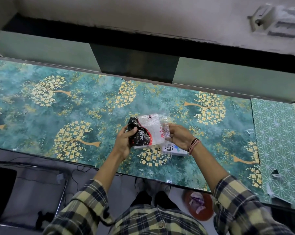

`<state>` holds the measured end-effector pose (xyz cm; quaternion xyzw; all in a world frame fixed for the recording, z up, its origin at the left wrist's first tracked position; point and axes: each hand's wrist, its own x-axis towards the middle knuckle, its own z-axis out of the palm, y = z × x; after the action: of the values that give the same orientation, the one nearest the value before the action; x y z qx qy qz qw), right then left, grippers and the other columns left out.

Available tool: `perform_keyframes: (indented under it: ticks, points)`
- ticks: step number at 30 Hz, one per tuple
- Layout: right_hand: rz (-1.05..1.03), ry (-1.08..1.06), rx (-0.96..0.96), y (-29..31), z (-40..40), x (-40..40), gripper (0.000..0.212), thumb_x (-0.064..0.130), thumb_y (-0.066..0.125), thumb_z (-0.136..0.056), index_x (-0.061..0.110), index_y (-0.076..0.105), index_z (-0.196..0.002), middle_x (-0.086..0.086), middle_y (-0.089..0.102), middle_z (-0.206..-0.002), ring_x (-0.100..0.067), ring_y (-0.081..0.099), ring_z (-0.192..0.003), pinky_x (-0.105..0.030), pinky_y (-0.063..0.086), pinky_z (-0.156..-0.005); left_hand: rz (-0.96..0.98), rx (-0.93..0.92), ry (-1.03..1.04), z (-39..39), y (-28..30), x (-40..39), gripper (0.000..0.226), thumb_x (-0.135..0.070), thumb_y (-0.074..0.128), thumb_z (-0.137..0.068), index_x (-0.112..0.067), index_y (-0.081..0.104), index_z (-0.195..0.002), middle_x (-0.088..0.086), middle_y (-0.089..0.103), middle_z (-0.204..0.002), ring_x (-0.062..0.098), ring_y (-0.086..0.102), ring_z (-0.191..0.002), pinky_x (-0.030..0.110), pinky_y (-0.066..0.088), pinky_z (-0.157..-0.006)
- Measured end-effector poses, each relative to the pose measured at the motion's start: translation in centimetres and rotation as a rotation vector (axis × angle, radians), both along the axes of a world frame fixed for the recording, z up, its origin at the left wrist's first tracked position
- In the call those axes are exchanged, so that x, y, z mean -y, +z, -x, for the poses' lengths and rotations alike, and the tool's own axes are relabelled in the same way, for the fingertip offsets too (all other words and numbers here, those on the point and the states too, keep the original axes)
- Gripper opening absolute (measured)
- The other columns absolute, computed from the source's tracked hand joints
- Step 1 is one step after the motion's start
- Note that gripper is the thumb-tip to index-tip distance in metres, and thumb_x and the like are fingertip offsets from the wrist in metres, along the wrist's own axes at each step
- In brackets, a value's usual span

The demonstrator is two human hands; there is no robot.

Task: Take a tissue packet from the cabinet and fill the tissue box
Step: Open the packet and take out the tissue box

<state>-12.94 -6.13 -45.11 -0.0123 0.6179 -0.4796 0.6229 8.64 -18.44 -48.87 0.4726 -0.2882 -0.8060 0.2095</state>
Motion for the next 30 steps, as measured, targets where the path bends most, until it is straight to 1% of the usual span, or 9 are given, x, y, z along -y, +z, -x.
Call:
perform_keyframes:
  ticks: [5, 10, 13, 15, 20, 22, 25, 28, 30]
  points:
    - [0.055, 0.055, 0.077, 0.8, -0.8, -0.1, 0.021, 0.027, 0.056, -0.100, 0.013, 0.069, -0.111, 0.000, 0.072, -0.082, -0.014, 0.063, -0.072, -0.029, 0.053, -0.066, -0.003, 0.026, -0.008, 0.0, -0.6, -0.3, 0.047, -0.008, 0.071, -0.091, -0.005, 0.056, -0.136, 0.021, 0.073, -0.120, 0.035, 0.075, -0.099, 0.046, 0.064, -0.077]
    - [0.042, 0.165, 0.017, 0.5, -2.3, 0.5, 0.059, 0.022, 0.085, -0.077, -0.008, 0.064, -0.124, -0.026, 0.068, -0.119, -0.031, 0.066, -0.088, -0.037, 0.057, -0.067, 0.023, 0.028, -0.048, 0.7, -1.0, -0.8, 0.036, -0.013, 0.069, -0.095, -0.006, 0.062, -0.130, 0.018, 0.076, -0.114, 0.030, 0.077, -0.094, 0.041, 0.064, -0.076]
    - [0.066, 0.184, -0.028, 0.4, -3.4, 0.7, 0.042, 0.013, 0.070, -0.091, -0.009, 0.061, -0.125, -0.011, 0.070, -0.119, -0.019, 0.066, -0.103, -0.036, 0.055, -0.093, 0.032, 0.021, -0.065, 0.8, -1.2, -1.0, 0.034, -0.016, 0.067, -0.097, -0.008, 0.063, -0.130, 0.017, 0.075, -0.115, 0.030, 0.076, -0.095, 0.044, 0.063, -0.081]
    - [0.064, 0.186, -0.114, -0.2, -3.6, 0.9, 0.037, 0.020, 0.077, -0.084, -0.002, 0.067, -0.112, -0.010, 0.068, -0.120, -0.021, 0.058, -0.115, -0.043, 0.043, -0.105, 0.029, 0.023, -0.061, 0.7, -1.3, -1.0, 0.034, -0.017, 0.066, -0.097, -0.009, 0.063, -0.129, 0.015, 0.076, -0.114, 0.030, 0.076, -0.096, 0.045, 0.063, -0.082]
    - [0.098, 0.185, -0.155, 0.2, -3.9, 1.2, 0.022, 0.009, 0.077, -0.085, 0.011, 0.061, -0.070, 0.006, 0.067, -0.063, -0.008, 0.059, -0.059, -0.020, 0.047, -0.054, 0.025, 0.009, -0.028, 0.0, -1.4, -0.8, 0.033, -0.019, 0.065, -0.098, -0.007, 0.063, -0.129, 0.015, 0.076, -0.113, 0.031, 0.075, -0.097, 0.043, 0.064, -0.079]
    - [0.101, 0.159, -0.106, 0.6, -4.0, 1.3, 0.007, 0.005, 0.075, -0.086, 0.002, 0.069, -0.089, -0.003, 0.076, -0.083, -0.008, 0.069, -0.072, -0.017, 0.052, -0.056, 0.022, 0.004, -0.020, -0.3, -1.5, -0.8, 0.036, -0.020, 0.065, -0.098, -0.007, 0.062, -0.131, 0.015, 0.075, -0.116, 0.031, 0.074, -0.099, 0.042, 0.063, -0.078]
    - [0.073, 0.165, -0.016, 0.7, -4.1, 1.2, 0.037, 0.001, 0.069, -0.090, -0.008, 0.061, -0.125, -0.011, 0.073, -0.109, -0.012, 0.071, -0.094, -0.013, 0.055, -0.057, 0.016, -0.009, -0.017, -0.5, -1.4, -0.7, 0.039, -0.021, 0.066, -0.098, -0.005, 0.061, -0.133, 0.018, 0.073, -0.120, 0.032, 0.074, -0.099, 0.043, 0.063, -0.078]
    - [0.033, 0.163, 0.084, 0.9, -4.2, 1.0, 0.034, 0.005, 0.062, -0.096, -0.001, 0.059, -0.129, -0.001, 0.066, -0.105, -0.001, 0.062, -0.085, -0.006, 0.048, -0.046, 0.020, -0.015, -0.025, -0.6, -1.4, -0.7, 0.041, -0.021, 0.067, -0.097, -0.004, 0.060, -0.135, 0.019, 0.072, -0.121, 0.032, 0.074, -0.099, 0.042, 0.063, -0.078]
    - [0.032, 0.143, 0.094, 0.7, -4.2, 1.0, 0.042, 0.006, 0.065, -0.095, -0.004, 0.057, -0.134, -0.005, 0.062, -0.117, -0.004, 0.061, -0.094, -0.005, 0.051, -0.057, 0.025, -0.014, -0.030, -0.6, -1.5, -0.7, 0.042, -0.022, 0.067, -0.097, -0.005, 0.060, -0.135, 0.019, 0.072, -0.122, 0.033, 0.073, -0.102, 0.044, 0.062, -0.081]
